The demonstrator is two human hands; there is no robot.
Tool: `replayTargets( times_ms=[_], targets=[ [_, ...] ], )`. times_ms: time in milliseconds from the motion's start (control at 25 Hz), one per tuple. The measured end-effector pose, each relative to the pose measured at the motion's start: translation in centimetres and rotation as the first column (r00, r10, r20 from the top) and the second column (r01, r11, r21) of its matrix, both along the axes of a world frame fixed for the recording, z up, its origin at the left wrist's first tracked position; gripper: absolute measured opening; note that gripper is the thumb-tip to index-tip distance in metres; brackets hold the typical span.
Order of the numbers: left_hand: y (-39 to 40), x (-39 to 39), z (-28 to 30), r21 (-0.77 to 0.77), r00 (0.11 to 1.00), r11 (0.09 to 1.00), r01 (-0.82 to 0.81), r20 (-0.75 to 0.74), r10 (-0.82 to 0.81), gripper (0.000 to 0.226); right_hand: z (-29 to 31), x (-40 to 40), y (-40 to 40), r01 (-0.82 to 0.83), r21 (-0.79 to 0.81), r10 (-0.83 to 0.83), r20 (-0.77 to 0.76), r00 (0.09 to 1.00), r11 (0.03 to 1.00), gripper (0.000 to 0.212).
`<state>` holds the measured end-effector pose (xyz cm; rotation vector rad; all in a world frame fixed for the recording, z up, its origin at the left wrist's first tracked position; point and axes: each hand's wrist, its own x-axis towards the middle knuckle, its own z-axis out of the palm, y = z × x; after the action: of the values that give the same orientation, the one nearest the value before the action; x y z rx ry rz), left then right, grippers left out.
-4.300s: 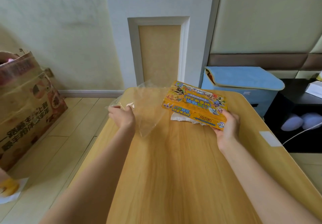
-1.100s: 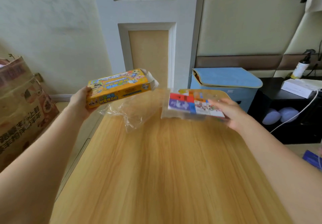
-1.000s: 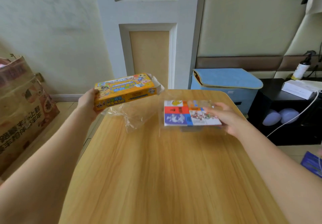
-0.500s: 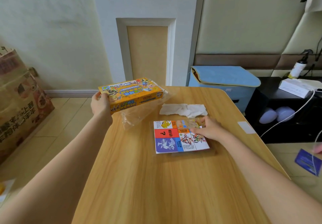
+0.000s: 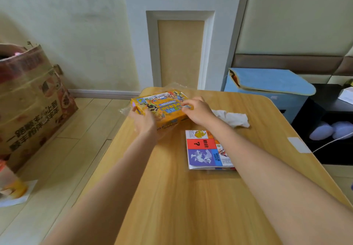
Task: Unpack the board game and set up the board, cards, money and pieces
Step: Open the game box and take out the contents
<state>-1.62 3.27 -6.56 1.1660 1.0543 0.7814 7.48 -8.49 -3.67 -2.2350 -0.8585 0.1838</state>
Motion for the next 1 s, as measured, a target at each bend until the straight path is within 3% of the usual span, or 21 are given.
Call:
replayTargets(
  times_ms=[120,240,320,400,520,640,680,760,800,840,920,1000],
  targets=[
    [3.3,1.7,-0.4,0.016,0.981,0.991,0.133,-0.144,-0.129,0.046,0.2,1.8,1.4,-0.036,-0.260,0.087,0.188,0.978,0.965,0.040],
    [5.1,3.3,-0.6,0.138,0.948,0.970,0.203,-0.276,-0.159,0.045,-0.6,4.0,3.6,-0.107,-0.545,0.219,0.146,0.965,0.832,0.047],
    [6.0,4.4,-0.1,0.214,0.939,0.947,0.239,-0.299,-0.169,0.047,-1.6,5.2,4.9,-0.139,-0.588,0.247,0.107,0.963,0.797,0.051],
    [6.9,5.1,0.4,0.325,0.891,0.901,0.288,-0.435,-0.127,0.056,-2.3,5.6,5.9,-0.143,-0.566,0.223,0.075,0.972,0.812,0.052],
    [6.2,5.7,0.7,0.563,0.737,0.674,0.478,-0.674,0.041,0.051,-2.1,5.5,6.4,-0.105,-0.481,0.181,0.114,0.977,0.871,0.049],
    [4.2,6.7,0.2,0.627,0.676,0.410,0.662,-0.736,0.033,0.039,-0.6,7.3,3.7,0.134,-0.222,-0.086,0.213,0.973,0.966,0.039],
    [3.7,6.9,0.0,0.628,0.663,0.362,0.689,-0.748,0.037,0.038,-0.4,8.2,2.0,0.202,-0.242,-0.154,0.203,0.967,0.949,0.040],
    [3.0,7.4,-0.5,0.607,0.625,0.299,0.736,-0.780,0.045,0.040,-0.6,9.1,-1.6,0.180,-0.530,-0.143,0.110,0.984,0.828,0.045],
    [2.7,7.7,-0.7,0.582,0.592,0.267,0.768,-0.804,0.048,0.041,-1.2,9.3,-3.3,0.118,-0.643,-0.113,0.050,0.992,0.757,0.040],
    [2.4,7.9,-0.9,0.552,0.556,0.234,0.800,-0.829,0.058,0.042,-1.8,9.7,-4.5,0.135,-0.647,-0.127,0.060,0.990,0.751,0.029],
    [2.0,8.1,-1.2,0.519,0.510,0.197,0.832,-0.854,0.099,0.043,-1.5,10.6,-5.1,0.368,-0.372,-0.326,0.173,0.929,0.852,0.017],
    [1.9,8.2,-1.3,0.513,0.501,0.201,0.835,-0.859,0.108,0.042,0.0,12.0,-4.1,0.572,0.080,-0.576,0.195,0.794,0.816,0.023]
  ],
)
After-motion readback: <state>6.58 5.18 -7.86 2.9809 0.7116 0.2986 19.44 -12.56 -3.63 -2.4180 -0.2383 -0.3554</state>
